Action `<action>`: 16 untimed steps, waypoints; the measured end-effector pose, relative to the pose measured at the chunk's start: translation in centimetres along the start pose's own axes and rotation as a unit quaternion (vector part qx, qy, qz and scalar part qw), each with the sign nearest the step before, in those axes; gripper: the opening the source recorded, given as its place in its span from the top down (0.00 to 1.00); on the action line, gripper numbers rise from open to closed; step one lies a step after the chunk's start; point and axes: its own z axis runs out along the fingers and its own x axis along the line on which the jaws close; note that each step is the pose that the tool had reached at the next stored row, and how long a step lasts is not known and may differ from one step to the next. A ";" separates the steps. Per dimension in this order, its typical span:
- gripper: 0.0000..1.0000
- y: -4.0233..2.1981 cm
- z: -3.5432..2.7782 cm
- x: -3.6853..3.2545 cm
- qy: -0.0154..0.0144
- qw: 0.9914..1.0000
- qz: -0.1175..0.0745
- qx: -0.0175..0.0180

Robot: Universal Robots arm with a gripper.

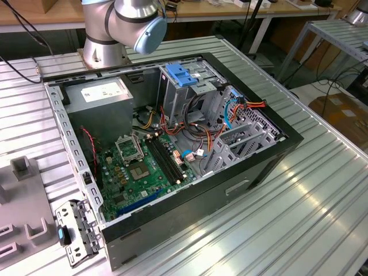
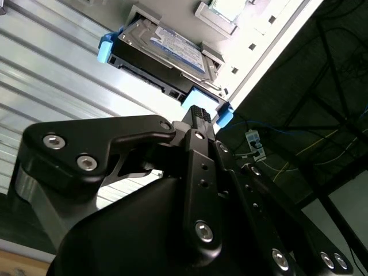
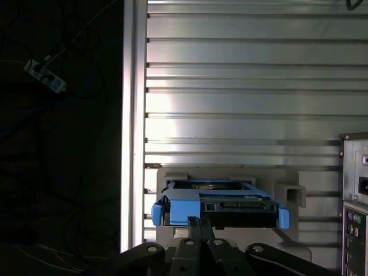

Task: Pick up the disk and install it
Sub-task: 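Pick up the disk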

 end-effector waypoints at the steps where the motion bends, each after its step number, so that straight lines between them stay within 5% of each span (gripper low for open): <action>1: 0.89 0.00 0.00 0.00 0.000 1.000 -0.001 0.000; 10: 0.89 0.00 0.02 -0.04 0.000 0.998 -0.069 0.003; 16: 0.89 0.00 0.01 -0.05 0.000 0.994 -0.105 0.004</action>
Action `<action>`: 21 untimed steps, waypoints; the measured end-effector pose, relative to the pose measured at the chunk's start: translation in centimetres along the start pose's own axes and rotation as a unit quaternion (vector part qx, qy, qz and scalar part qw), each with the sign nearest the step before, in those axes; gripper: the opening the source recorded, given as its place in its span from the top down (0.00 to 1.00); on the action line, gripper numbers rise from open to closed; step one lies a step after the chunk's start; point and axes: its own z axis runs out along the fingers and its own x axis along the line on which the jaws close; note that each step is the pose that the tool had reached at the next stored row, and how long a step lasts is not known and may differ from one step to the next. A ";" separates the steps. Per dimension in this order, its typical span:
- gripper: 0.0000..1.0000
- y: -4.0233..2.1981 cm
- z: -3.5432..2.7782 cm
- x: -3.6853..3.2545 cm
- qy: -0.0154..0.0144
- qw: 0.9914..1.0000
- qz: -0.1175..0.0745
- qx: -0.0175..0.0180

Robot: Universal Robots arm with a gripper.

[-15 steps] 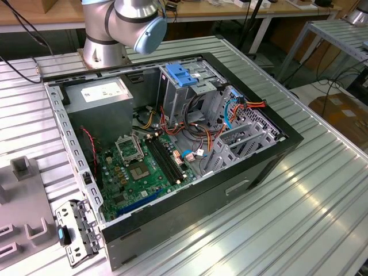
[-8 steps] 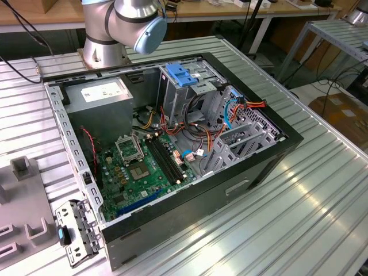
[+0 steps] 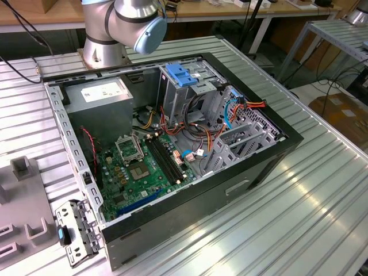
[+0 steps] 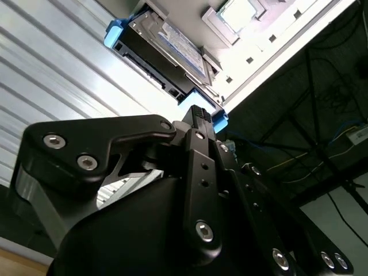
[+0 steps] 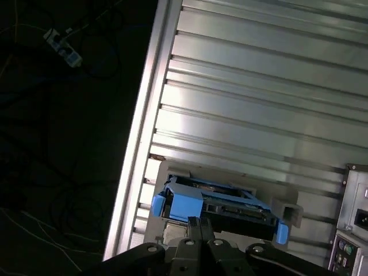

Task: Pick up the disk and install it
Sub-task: 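Pick up the disk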

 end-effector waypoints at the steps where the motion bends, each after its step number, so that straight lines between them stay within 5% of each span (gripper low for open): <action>1: 0.89 0.00 0.00 0.00 0.000 1.000 -0.005 0.000; 4: 0.89 0.00 0.00 -0.01 0.000 1.000 -0.024 0.000; 12: 0.89 0.00 0.00 -0.01 0.000 0.997 -0.073 0.001; 13: 0.89 0.00 0.00 -0.01 0.000 0.997 -0.082 0.002; 17: 0.89 0.00 0.00 -0.01 -0.001 0.991 -0.134 0.003; 19: 0.89 0.00 0.00 -0.01 -0.001 0.989 -0.145 0.003; 21: 0.89 0.00 0.00 -0.01 -0.001 0.987 -0.162 0.003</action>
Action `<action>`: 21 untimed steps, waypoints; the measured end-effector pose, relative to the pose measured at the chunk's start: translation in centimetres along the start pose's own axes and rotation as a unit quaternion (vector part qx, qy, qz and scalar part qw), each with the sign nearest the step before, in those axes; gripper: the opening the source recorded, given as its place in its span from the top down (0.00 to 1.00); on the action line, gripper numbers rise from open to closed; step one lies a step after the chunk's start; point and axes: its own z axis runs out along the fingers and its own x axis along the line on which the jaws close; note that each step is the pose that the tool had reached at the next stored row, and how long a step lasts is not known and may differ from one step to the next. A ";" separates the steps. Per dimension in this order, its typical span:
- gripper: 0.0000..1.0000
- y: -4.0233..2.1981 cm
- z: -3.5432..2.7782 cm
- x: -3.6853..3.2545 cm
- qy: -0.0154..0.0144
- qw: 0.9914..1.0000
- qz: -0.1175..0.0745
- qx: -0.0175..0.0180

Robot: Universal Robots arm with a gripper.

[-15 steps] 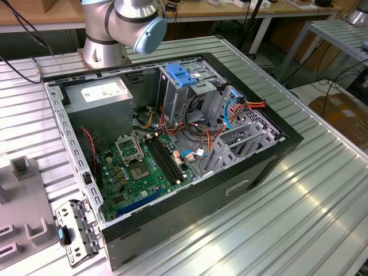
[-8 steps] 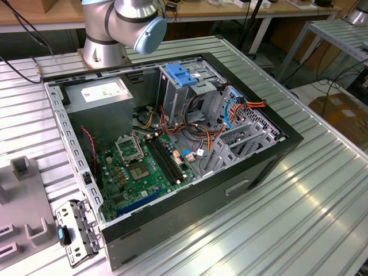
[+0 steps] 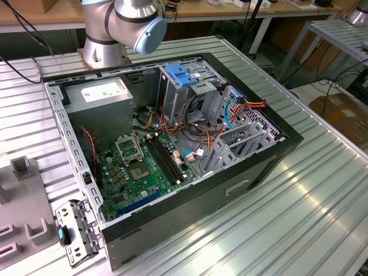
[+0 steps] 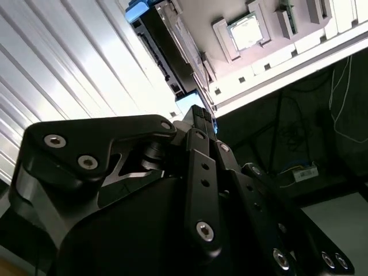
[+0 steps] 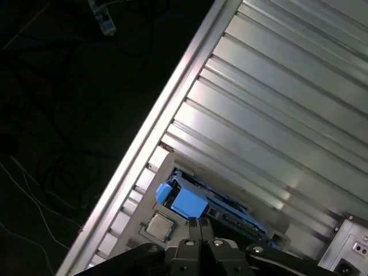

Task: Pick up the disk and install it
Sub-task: 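Pick up the disk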

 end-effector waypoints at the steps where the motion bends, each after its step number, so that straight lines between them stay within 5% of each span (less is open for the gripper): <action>1: 0.89 0.00 0.00 0.00 0.000 1.000 -0.006 0.000; 6: 0.89 0.00 0.00 0.00 0.000 0.999 -0.043 0.001; 11: 0.89 0.00 0.00 0.00 0.000 0.995 -0.103 0.002; 16: 0.89 0.00 0.00 0.00 -0.001 0.987 -0.161 0.003; 17: 0.89 0.00 0.00 0.00 -0.001 0.984 -0.178 0.003; 19: 0.89 0.00 0.00 0.00 -0.001 0.980 -0.198 0.004; 20: 0.89 0.00 0.01 0.00 -0.001 0.976 -0.216 0.004; 21: 0.89 0.00 0.01 0.00 -0.001 0.974 -0.225 0.004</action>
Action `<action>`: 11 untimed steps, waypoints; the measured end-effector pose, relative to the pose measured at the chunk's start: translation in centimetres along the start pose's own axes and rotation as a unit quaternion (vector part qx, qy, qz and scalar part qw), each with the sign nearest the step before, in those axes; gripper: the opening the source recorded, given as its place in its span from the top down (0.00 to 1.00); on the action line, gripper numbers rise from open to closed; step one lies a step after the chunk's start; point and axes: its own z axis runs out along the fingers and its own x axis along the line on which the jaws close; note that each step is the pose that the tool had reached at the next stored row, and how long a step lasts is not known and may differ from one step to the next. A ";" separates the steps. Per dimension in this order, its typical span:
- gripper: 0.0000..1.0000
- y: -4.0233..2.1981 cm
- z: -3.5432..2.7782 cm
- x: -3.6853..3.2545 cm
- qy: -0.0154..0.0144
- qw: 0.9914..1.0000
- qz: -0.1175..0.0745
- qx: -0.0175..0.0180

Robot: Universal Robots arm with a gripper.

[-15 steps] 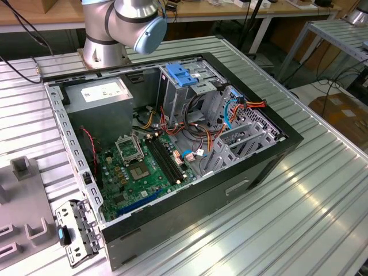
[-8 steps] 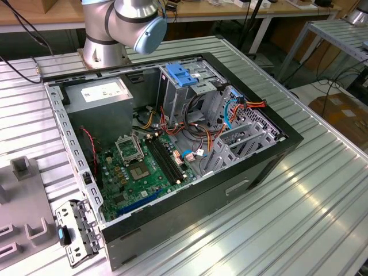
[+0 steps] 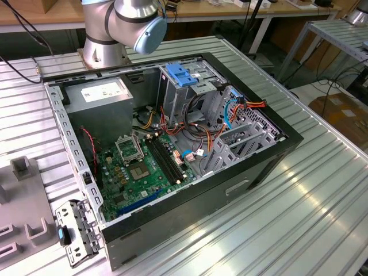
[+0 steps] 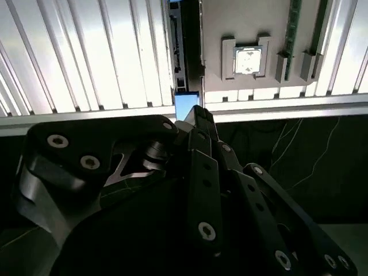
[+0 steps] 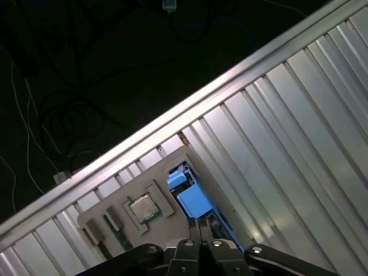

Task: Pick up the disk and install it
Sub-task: 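Pick up the disk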

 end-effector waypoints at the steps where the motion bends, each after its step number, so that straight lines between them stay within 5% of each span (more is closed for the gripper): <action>1: 0.89 0.00 0.00 0.00 0.000 1.000 -0.009 0.000; 5: 0.89 0.00 0.02 0.00 0.000 0.998 -0.063 0.001; 8: 0.89 0.00 0.05 0.00 0.000 0.995 -0.097 0.002; 11: 0.89 0.00 0.09 0.00 0.000 0.992 -0.130 0.003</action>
